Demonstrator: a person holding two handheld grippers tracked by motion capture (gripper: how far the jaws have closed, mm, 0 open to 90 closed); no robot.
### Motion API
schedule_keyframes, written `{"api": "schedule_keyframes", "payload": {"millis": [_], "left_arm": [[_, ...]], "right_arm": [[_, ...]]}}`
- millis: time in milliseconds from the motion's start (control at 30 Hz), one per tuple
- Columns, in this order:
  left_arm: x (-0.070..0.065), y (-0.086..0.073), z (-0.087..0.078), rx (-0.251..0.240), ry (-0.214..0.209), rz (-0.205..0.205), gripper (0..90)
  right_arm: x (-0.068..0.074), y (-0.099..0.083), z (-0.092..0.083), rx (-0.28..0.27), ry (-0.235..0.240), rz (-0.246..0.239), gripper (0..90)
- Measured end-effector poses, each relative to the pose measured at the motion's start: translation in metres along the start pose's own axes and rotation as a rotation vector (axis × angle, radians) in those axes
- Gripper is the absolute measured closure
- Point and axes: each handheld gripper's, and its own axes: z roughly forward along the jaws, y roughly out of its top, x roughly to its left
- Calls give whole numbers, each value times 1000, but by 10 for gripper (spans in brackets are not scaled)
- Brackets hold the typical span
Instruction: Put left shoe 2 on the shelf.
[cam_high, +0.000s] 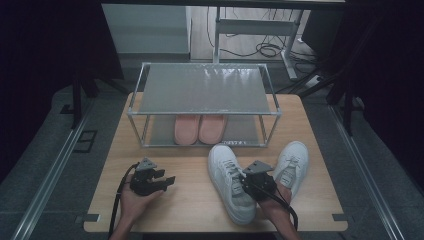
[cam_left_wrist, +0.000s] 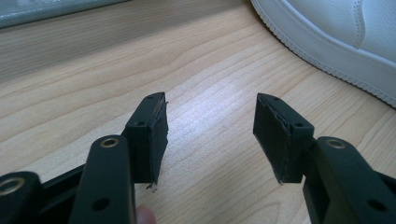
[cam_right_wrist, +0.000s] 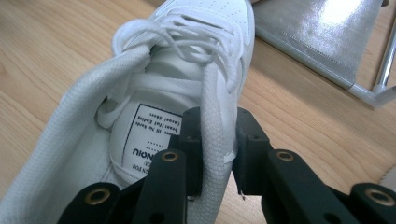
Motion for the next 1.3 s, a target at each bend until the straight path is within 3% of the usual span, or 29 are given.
{"api": "schedule_keyframes", "payload": {"millis": [333,500,1000,1300], "left_arm": [[1,0,-2,-6,5,-2,459],[2,0,-2,-9,7,-4,460],[3,0,-3,-13,7,-7,460],[3,0,-4,-14,9,-9,460]], "right_arm": [[2,5,-8,-81,26,25,792],[4,6,-16,-159,37,32,797],[0,10,-28,-211,142,63,801],[-5,18,-41,-272,165,74,802]]}}
